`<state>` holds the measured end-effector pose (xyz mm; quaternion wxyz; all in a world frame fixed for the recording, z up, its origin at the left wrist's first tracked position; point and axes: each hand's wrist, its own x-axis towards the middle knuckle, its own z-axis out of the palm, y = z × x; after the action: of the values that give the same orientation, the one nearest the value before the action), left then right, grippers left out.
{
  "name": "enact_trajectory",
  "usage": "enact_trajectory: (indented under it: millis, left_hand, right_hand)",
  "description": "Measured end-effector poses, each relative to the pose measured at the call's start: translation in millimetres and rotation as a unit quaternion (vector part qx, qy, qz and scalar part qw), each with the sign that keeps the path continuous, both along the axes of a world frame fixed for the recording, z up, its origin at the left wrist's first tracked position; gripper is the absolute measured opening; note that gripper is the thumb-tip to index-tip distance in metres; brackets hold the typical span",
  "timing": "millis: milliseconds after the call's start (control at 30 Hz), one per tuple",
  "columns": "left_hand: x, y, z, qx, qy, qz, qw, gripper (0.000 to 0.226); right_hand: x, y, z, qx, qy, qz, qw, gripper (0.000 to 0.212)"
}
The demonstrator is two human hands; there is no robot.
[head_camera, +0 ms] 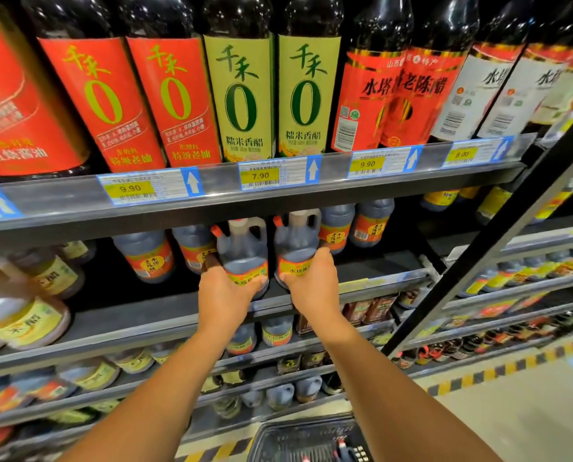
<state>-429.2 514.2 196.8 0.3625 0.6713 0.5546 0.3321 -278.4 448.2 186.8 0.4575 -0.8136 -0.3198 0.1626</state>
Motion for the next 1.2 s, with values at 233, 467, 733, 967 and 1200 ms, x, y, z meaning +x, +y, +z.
enact_trajectory:
  millis: [233, 467, 733, 967, 1200]
  left_hand:
    - [3, 1, 4, -0.006, 0.021, 0.005, 1.0, 0.046]
    - [4, 2, 1, -0.025, 0.016, -0.016, 0.999, 0.045]
    - [-28, -61, -6, 0.055, -0.155, 0.019, 0.986, 0.05]
    - [-18, -176, -132, -0.051, 0.013, -0.176, 0.983, 0.051]
    - [-5, -248, -334, -0.219, 0.294, -0.311, 0.877, 0.076]
  right_hand:
    - [13, 0, 8, -0.031, 0.03, 0.021, 0.999, 0.062]
    - [9, -6, 17, -0.03, 0.036, 0.041, 0.998, 0.063]
    - [33, -100, 6, 0.072, -0.012, 0.001, 0.997, 0.074]
    - [51, -242, -166, -0.134, -0.045, -0.019, 0.99, 0.069]
    - [28, -350, -356, -0.353, 0.035, 0.018, 0.935, 0.068]
